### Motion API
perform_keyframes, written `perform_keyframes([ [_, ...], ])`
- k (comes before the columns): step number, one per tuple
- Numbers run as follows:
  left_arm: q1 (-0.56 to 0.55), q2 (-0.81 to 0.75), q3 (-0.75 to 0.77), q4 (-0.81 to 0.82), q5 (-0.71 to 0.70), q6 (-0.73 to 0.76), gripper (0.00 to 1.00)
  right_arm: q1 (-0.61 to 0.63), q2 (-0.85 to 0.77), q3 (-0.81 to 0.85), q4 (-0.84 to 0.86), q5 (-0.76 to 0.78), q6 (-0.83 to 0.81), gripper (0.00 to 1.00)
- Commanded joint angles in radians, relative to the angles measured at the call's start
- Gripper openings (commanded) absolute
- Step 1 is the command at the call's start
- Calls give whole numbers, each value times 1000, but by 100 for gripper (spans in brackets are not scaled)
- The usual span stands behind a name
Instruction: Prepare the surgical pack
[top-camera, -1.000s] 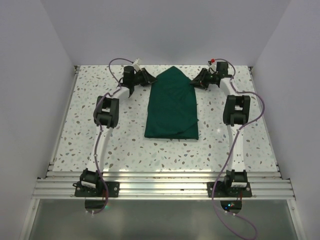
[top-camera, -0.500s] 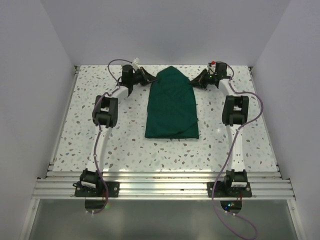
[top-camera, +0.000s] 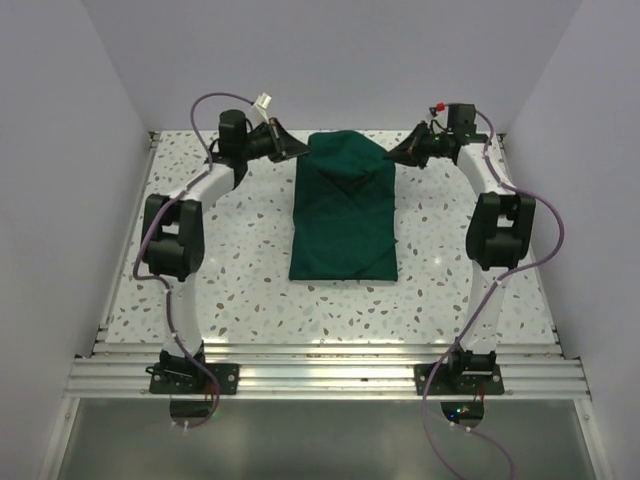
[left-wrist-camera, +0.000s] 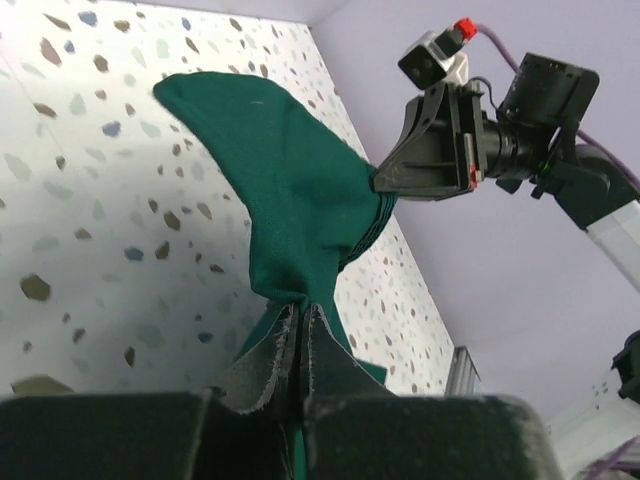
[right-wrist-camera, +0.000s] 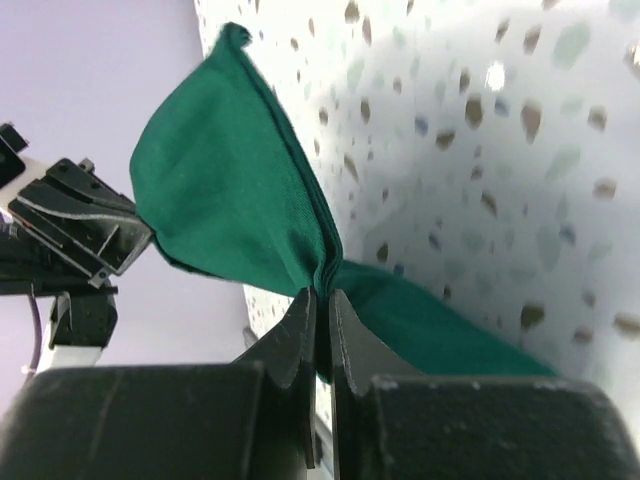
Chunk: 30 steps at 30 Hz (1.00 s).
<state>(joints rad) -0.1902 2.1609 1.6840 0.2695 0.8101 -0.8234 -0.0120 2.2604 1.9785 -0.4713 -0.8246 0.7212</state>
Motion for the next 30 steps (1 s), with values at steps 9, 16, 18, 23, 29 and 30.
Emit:
perform_keyframes([
  [9,-20,-320,-328,-145,61,194,0,46,-332,-369,-159,18,-120,0],
  [16,-49,-447,-457,-190,55,213,0,72,-450,-530,-193,33,-155,0],
  [18,-60,-478,-501,-205,55,225,0,73,-481,-556,-217,44,-181,0],
  [23,-106,-519,-582,-240,47,263,0,70,-525,-641,-237,74,-209,0],
  [29,-129,-564,-697,-268,35,297,0,63,-535,-696,-259,68,-249,0],
  [30,-127,-581,-717,-301,29,302,0,64,-538,-702,-262,67,-261,0],
])
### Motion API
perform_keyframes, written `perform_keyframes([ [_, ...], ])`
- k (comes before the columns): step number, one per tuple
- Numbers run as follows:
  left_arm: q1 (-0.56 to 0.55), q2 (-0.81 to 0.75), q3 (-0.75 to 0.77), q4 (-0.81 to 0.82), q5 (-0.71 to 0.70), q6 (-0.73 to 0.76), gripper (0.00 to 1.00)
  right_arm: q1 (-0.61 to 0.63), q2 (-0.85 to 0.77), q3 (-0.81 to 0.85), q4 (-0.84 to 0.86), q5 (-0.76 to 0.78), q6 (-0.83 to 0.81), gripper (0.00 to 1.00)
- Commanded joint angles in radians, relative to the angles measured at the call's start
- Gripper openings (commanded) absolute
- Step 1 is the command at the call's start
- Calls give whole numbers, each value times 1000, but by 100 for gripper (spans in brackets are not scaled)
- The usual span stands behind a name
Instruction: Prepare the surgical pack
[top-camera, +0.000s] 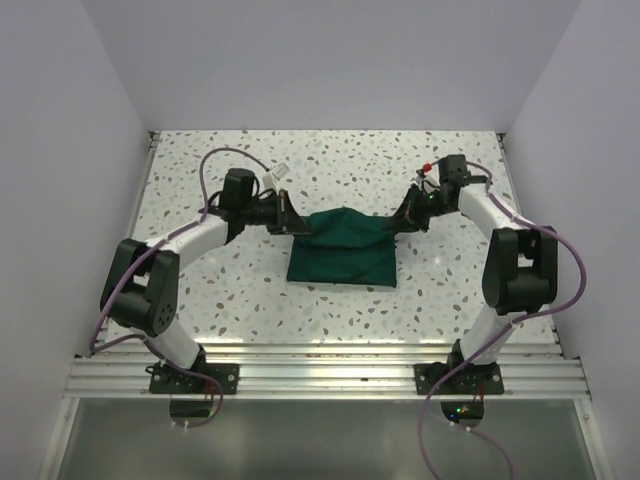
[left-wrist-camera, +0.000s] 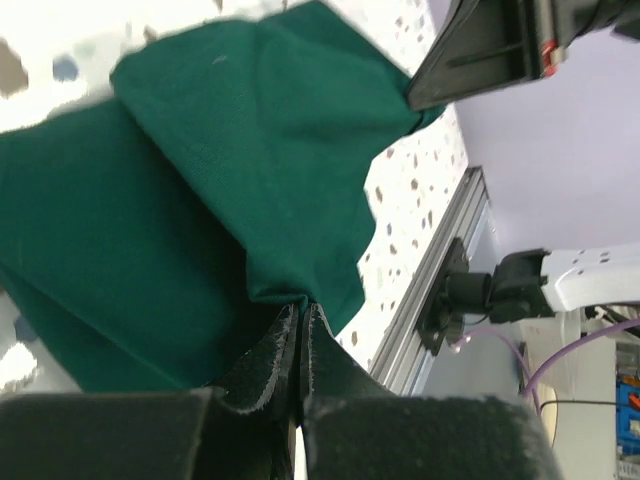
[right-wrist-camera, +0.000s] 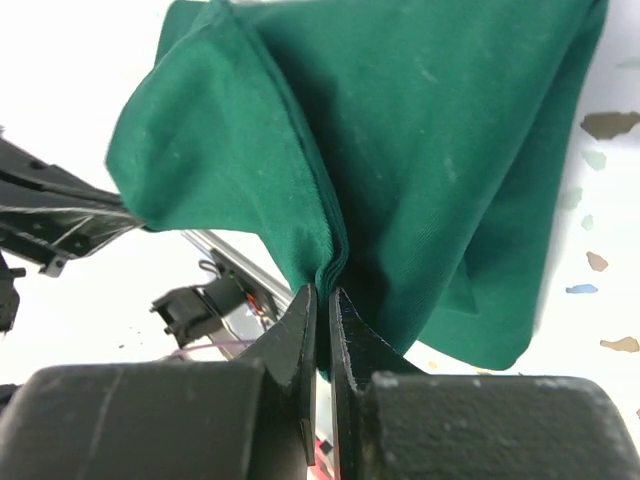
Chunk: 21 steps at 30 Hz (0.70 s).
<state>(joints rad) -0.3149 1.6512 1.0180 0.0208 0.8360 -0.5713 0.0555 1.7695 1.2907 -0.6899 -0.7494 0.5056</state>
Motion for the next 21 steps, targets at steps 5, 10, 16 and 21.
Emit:
perform_keyframes([
  [5,-3,-93,-153,-78,-9,67,0,-3,-80,-96,-62,-14,-91,1],
  [10,-3,-88,-174,-113,-29,94,0,-3,-120,-221,-72,-18,-127,6],
  [16,2,-65,-173,-166,-69,122,4,-3,-110,-294,-80,-18,-179,15],
  [21,7,-82,-167,-234,-136,152,22,1,-102,-297,-112,-36,-210,27],
])
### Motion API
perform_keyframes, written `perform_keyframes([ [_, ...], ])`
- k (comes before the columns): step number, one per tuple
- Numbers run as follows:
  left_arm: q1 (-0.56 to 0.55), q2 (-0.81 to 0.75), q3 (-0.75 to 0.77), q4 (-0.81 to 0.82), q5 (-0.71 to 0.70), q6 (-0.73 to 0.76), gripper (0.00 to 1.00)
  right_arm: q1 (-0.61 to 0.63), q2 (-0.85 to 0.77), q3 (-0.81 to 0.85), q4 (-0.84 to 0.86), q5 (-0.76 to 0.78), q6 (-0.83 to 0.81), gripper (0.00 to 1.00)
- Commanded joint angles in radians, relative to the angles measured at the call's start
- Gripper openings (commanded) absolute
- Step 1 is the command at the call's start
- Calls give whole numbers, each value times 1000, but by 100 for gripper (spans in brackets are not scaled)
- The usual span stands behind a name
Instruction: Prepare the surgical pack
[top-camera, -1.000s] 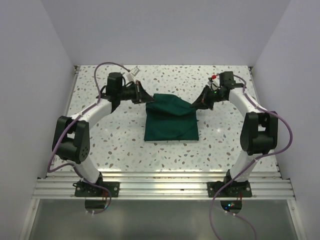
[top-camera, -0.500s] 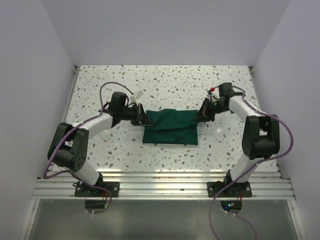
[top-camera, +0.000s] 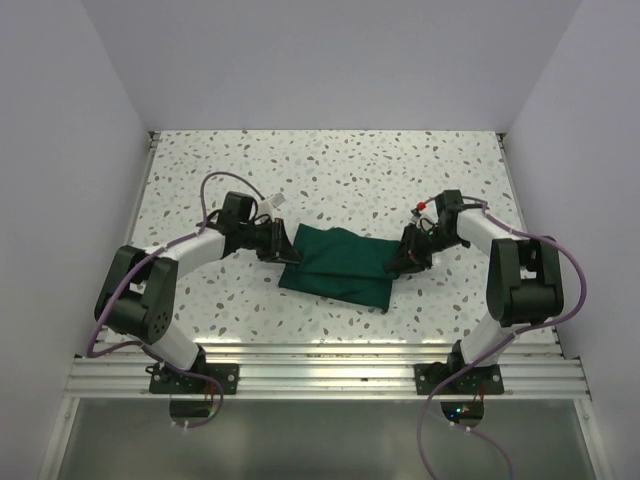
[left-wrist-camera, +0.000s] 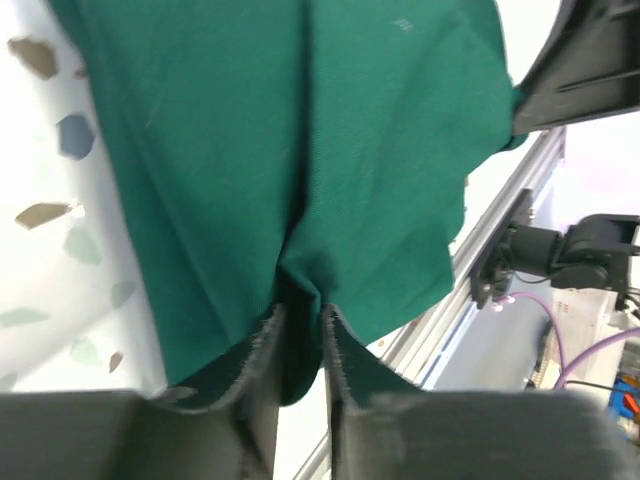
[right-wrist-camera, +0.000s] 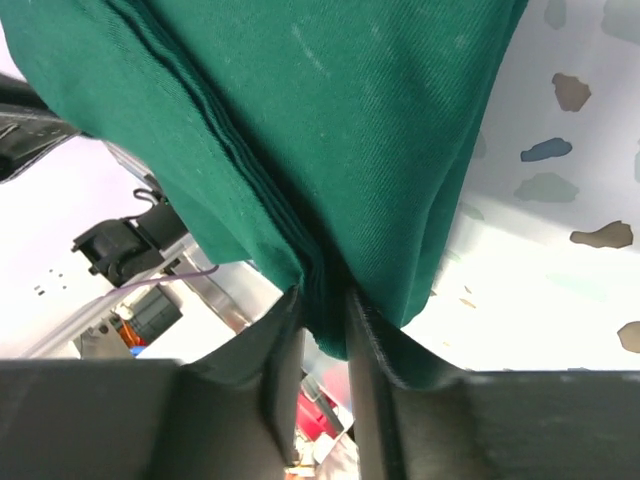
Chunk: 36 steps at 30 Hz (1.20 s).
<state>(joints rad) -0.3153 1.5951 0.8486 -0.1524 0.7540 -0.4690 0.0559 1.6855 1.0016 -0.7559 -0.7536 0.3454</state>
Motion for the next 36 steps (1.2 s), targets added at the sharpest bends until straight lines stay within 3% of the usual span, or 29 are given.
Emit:
perform_keyframes([
  [1,7,-43,7,-74,-58,65,26,4,-23,-8,-57,-39,-54,31],
  [6,16,-128,43,-127,-120,118,39,21,-72,9,-71,-67,-63,38],
  [9,22,-185,88,-139,-145,144,45,22,-86,122,-51,-6,-48,49],
  [11,28,-204,104,-131,-143,136,45,22,-35,193,-25,25,-30,60],
  [18,45,-210,130,-125,-180,86,45,48,216,504,-28,34,-52,70],
  [24,62,-221,98,-122,-156,79,43,128,423,670,-86,40,-94,70],
  [36,91,-268,20,-105,-119,58,43,203,434,634,-48,-15,-98,63],
])
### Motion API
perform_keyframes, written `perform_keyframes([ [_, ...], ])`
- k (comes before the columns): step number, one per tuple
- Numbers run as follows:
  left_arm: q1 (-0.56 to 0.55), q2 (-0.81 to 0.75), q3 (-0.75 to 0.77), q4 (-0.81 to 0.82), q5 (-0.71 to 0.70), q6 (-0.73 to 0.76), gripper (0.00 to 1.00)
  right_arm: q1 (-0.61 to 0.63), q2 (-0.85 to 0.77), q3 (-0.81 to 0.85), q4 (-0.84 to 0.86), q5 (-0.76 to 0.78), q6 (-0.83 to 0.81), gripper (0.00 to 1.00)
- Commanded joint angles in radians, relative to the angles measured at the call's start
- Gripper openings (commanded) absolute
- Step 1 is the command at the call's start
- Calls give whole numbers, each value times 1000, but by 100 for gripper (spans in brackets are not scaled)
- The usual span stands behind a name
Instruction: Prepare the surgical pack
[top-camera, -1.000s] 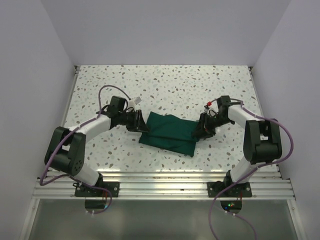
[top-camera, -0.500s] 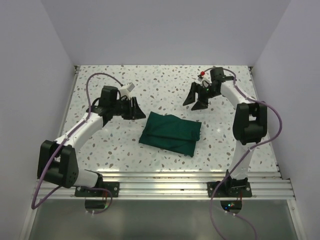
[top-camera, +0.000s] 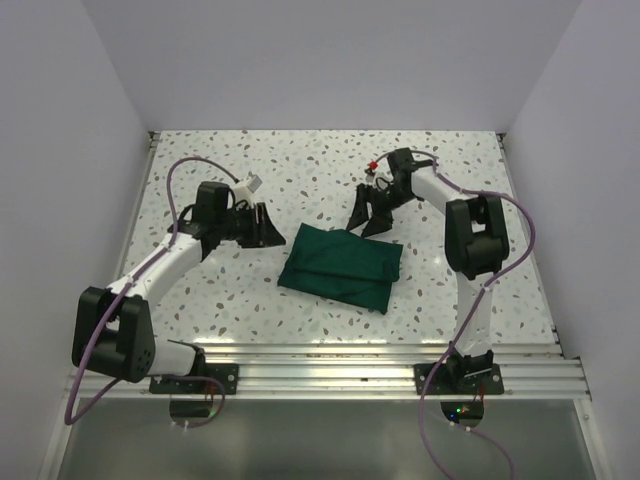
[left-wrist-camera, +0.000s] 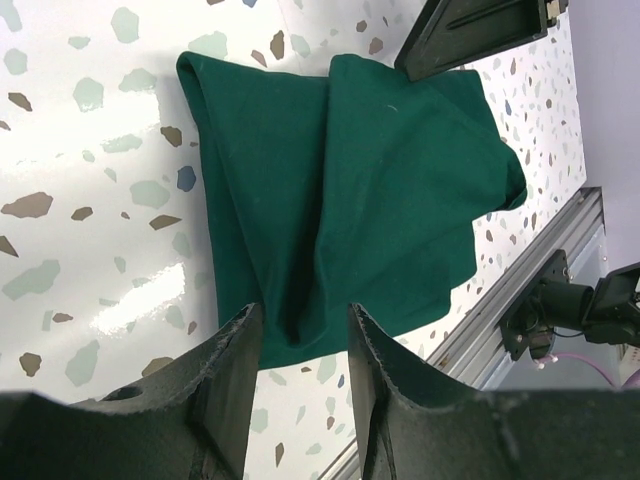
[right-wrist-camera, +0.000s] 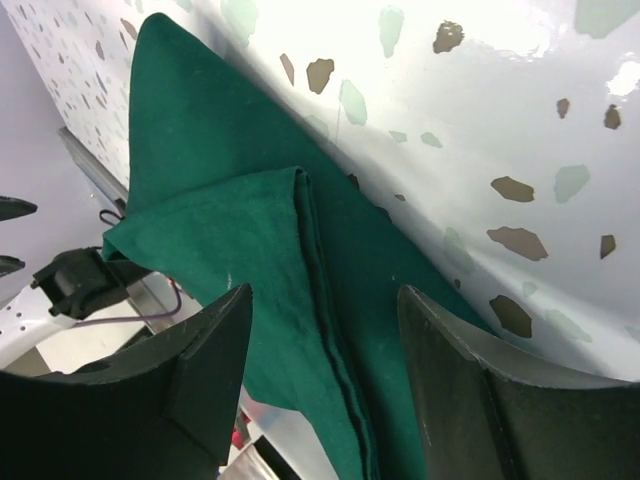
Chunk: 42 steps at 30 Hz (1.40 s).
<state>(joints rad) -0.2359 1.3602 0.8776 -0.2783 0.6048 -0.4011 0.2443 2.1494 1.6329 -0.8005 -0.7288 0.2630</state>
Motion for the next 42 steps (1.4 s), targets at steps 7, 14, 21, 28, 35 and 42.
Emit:
perform_keyframes([
  [7,18,-33,-19,27,38,-12,42,30,-65,-30,18,-73,-7,57],
  [14,29,-39,-38,36,56,-24,42,35,-94,-30,14,-104,-1,48],
  [21,38,-42,-49,44,70,-28,42,42,-144,-54,4,-165,13,32],
  [28,47,-42,-58,54,90,-33,41,72,-197,-123,-28,-181,2,22],
  [35,73,-33,-34,22,59,-10,41,173,-321,-280,-86,-169,-18,22],
  [42,93,-7,-6,-7,85,18,41,286,-506,-499,-146,-152,-62,24],
])
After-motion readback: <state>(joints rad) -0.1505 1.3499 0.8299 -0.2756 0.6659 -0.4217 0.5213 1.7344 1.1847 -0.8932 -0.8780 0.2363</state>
